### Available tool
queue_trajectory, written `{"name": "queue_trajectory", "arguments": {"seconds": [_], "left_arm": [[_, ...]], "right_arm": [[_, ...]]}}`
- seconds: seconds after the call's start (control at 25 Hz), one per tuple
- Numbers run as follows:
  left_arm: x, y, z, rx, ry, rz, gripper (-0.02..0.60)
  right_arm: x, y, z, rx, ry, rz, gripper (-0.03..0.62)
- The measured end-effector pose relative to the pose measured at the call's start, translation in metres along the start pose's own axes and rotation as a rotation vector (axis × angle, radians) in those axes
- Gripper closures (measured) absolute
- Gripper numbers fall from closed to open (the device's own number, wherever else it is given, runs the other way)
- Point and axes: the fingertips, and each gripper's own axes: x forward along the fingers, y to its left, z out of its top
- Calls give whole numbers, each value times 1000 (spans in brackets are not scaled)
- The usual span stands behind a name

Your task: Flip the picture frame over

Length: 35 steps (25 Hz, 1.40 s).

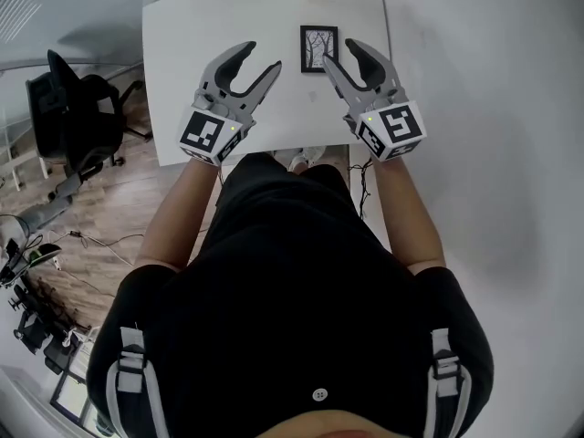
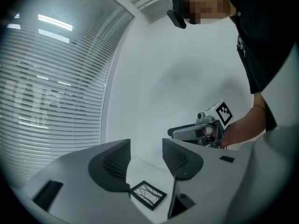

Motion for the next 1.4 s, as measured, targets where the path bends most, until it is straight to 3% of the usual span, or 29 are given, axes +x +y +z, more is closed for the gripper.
{"name": "queue_trajectory", "arguments": {"seconds": [0.16, 0.28, 0.4, 0.48, 0.76, 1.4], "left_arm": [[-10, -10, 22, -5, -30, -5, 404], [-13, -23, 38, 18, -57, -44, 473], [-14, -35, 46, 44, -71, -78, 555], [-15, -41, 52, 49, -81, -96, 574], [-11, -56, 65, 88, -84, -150, 574], [-9, -64, 70, 89, -77, -177, 574]], "right_arm": [[-13, 23, 24, -38, -43, 33, 510], [-19, 33, 37, -50, -64, 50, 583], [-25, 42, 45, -97, -70, 58, 585], [-28, 49, 50, -136, -67, 56, 585], [-37, 58, 67, -163, -94, 40, 585], [-50, 56, 68, -137, -93, 11, 585]]}}
